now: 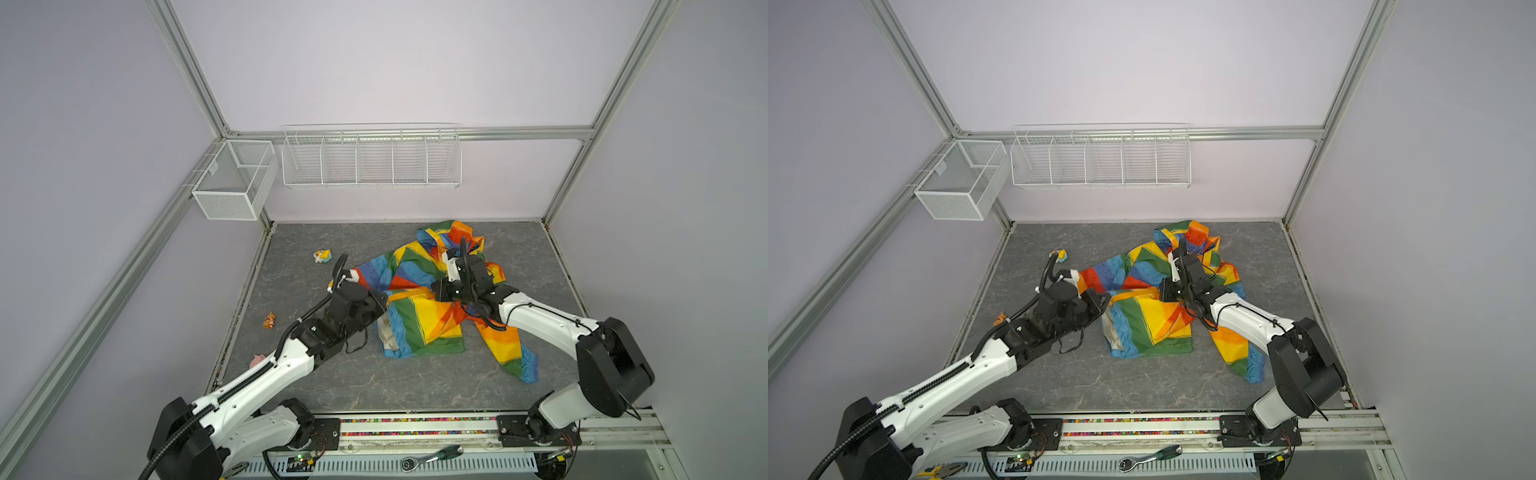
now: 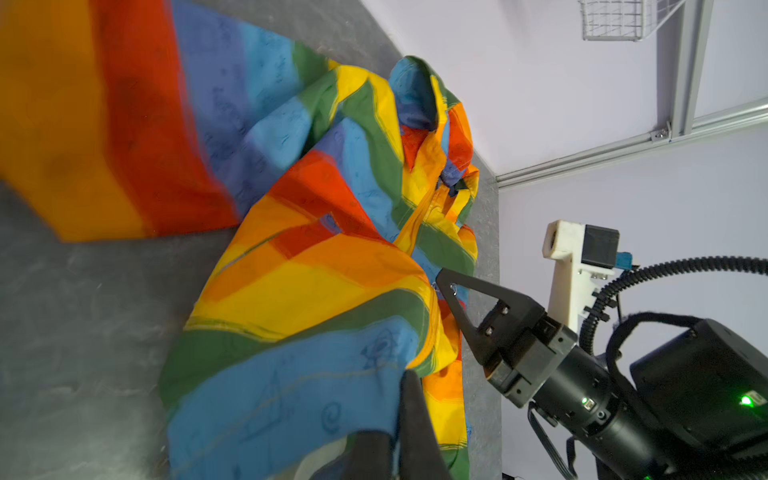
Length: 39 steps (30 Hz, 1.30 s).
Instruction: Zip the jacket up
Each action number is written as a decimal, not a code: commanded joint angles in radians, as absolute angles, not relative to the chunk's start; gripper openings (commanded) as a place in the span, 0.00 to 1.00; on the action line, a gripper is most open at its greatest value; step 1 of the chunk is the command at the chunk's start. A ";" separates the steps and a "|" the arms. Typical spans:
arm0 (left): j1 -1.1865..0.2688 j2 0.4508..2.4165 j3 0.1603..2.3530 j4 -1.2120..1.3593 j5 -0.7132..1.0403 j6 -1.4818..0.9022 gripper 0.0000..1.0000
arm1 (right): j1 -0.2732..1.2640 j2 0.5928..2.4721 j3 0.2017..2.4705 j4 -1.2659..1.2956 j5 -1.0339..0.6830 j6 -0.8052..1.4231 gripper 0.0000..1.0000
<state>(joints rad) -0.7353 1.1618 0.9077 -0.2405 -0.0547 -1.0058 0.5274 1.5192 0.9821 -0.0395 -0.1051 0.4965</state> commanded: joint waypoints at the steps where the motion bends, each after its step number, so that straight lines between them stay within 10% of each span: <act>1: -0.716 1.337 1.220 -0.339 0.007 -0.736 0.00 | 0.433 1.450 1.060 -0.119 -0.128 0.446 0.06; 14: -0.813 2.138 2.641 -0.737 0.441 -0.490 0.00 | 0.006 1.186 1.158 -0.219 -0.284 0.449 0.06; 25: -0.632 1.725 1.581 -0.291 0.281 -0.755 0.00 | 0.061 1.363 0.991 -0.076 -0.443 0.500 0.06; 39: -0.614 1.426 0.991 -0.148 0.246 -0.828 0.00 | 0.354 1.506 0.852 -0.002 -0.239 0.513 0.06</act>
<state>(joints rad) -0.6109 1.4902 1.0222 -0.2039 0.2832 -0.8131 0.3550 1.4773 0.8433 -0.0235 -0.3202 0.5121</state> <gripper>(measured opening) 0.047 0.066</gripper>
